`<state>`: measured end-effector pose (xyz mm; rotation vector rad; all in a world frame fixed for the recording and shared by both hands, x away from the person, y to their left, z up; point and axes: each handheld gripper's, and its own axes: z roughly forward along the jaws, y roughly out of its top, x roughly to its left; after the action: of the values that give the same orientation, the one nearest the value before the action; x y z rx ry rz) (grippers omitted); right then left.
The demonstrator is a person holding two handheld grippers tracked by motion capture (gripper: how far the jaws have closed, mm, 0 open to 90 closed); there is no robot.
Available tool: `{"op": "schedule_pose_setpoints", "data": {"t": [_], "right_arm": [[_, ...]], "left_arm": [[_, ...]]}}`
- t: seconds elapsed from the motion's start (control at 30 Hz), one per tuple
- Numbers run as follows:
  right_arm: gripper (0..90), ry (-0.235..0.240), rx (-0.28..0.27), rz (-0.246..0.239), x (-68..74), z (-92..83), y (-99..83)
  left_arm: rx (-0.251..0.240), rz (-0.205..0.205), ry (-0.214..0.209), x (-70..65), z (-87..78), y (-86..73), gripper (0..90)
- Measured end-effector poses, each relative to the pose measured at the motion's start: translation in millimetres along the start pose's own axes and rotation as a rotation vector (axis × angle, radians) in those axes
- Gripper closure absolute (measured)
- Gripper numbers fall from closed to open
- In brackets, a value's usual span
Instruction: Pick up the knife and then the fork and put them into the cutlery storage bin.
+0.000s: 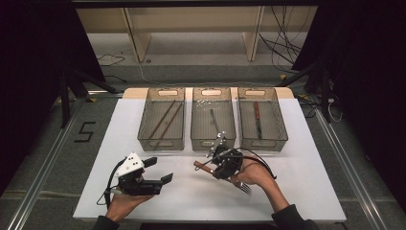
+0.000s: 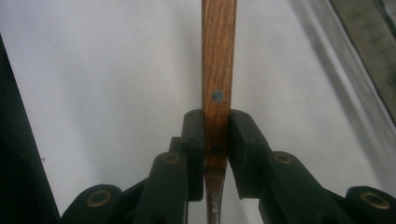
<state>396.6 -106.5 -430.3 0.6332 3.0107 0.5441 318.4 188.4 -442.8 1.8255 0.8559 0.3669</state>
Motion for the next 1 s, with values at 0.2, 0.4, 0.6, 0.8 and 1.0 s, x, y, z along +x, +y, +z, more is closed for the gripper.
{"op": "schedule_pose_setpoints", "data": {"t": [0.2, 0.4, 0.6, 0.8, 1.0], "right_arm": [[77.4, 0.009, -0.056, 0.033, -4.6, -10.4, -4.0], [77.4, 0.011, -0.159, 0.082, -14.8, -32.6, -9.5], [77.3, -0.012, -0.279, 0.150, -31.8, -60.1, -16.6], [77.3, -0.041, -0.390, 0.222, -49.0, -85.0, -23.6], [77.3, -0.085, -0.482, 0.283, -67.6, -107.8, -28.7]], "left_arm": [[0.000, 0.002, 0.000, 0.1, 0.3, 0.0, 16.0], [0.000, 0.002, 0.000, 0.1, 0.4, 0.0, 16.0], [-0.001, -0.001, 0.000, 0.4, 0.0, 0.0, 15.9], [-0.001, 0.000, 0.000, 0.3, 0.4, 0.0, 16.0], [-0.002, -0.001, 0.000, 0.5, 0.3, 0.0, 16.0]]}}
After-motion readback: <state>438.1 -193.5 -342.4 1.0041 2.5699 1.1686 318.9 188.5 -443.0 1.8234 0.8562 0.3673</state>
